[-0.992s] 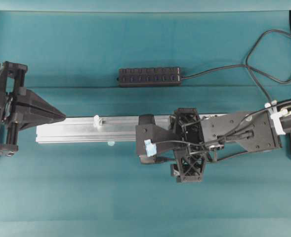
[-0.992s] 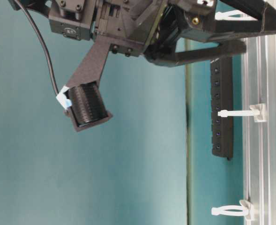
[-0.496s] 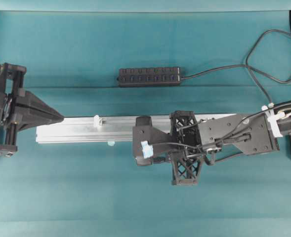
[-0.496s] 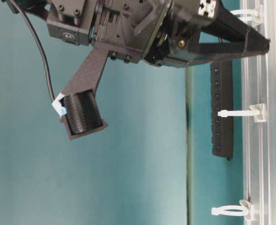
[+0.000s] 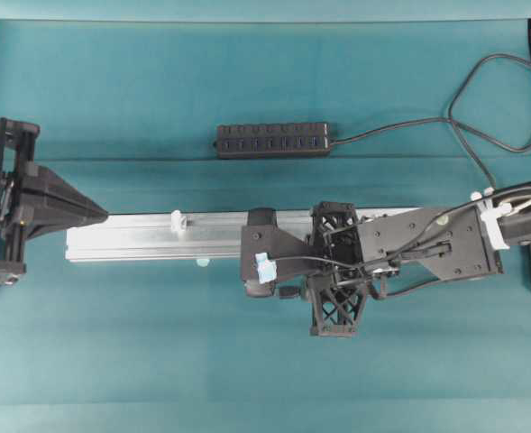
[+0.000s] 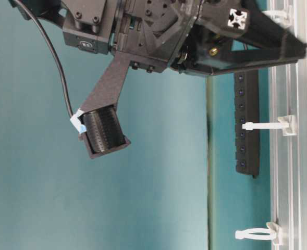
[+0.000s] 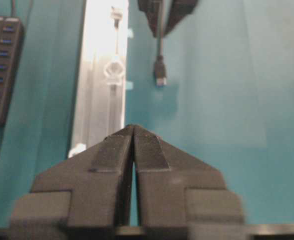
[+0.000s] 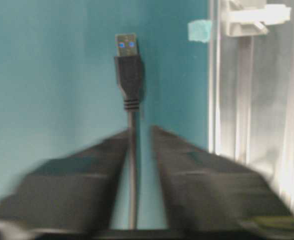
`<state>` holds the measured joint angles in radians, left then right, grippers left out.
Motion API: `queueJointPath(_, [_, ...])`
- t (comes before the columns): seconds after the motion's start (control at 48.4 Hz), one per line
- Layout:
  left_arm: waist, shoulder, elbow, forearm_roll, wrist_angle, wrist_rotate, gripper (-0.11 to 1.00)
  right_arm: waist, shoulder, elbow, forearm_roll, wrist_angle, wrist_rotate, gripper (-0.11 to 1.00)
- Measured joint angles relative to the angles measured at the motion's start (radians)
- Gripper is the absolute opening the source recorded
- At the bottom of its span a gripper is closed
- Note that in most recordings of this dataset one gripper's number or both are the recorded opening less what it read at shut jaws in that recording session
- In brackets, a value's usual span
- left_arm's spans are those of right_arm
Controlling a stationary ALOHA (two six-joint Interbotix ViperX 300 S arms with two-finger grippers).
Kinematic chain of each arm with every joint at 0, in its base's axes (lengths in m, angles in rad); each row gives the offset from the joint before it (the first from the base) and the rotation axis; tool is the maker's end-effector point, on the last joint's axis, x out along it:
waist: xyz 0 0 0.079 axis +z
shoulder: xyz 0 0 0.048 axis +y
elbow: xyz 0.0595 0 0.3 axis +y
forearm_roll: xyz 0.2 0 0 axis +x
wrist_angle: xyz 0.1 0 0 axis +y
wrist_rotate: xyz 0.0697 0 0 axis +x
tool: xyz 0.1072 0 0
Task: Pass the USB cable through three rings with both arms.
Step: 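Lower the right gripper and grasp the cable just behind the plug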
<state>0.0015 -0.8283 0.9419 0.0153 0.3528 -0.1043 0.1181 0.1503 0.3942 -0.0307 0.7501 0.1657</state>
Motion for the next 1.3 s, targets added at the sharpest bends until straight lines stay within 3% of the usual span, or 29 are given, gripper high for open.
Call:
queueJointPath(0.207, [0.017,0.000,0.008,0.000,0.000,0.006,0.80,0.000,0.003,0.018,-0.002,0.002,0.002,0.73])
queueJointPath(0.248, [0.018,0.000,0.008,0.000,0.000,0.006,0.89,0.000,0.005,0.023,0.000,-0.002,0.002,0.77])
queueJointPath(0.517, [0.025,-0.002,0.014,0.000,0.003,0.006,0.83,0.006,0.032,0.055,-0.002,-0.038,0.002,0.75])
queueJointPath(0.95, [0.025,-0.003,0.021,0.000,0.005,-0.003,0.83,0.012,0.091,0.067,-0.002,-0.103,0.002,0.72])
queueJointPath(1.116, [0.025,-0.002,0.026,0.000,0.003,-0.003,0.83,0.014,0.092,0.066,-0.002,-0.103,0.002,0.58])
queueJointPath(1.302, [0.026,-0.003,0.029,0.000,0.005,-0.003,0.83,0.015,0.097,0.060,-0.002,-0.100,0.002,0.26])
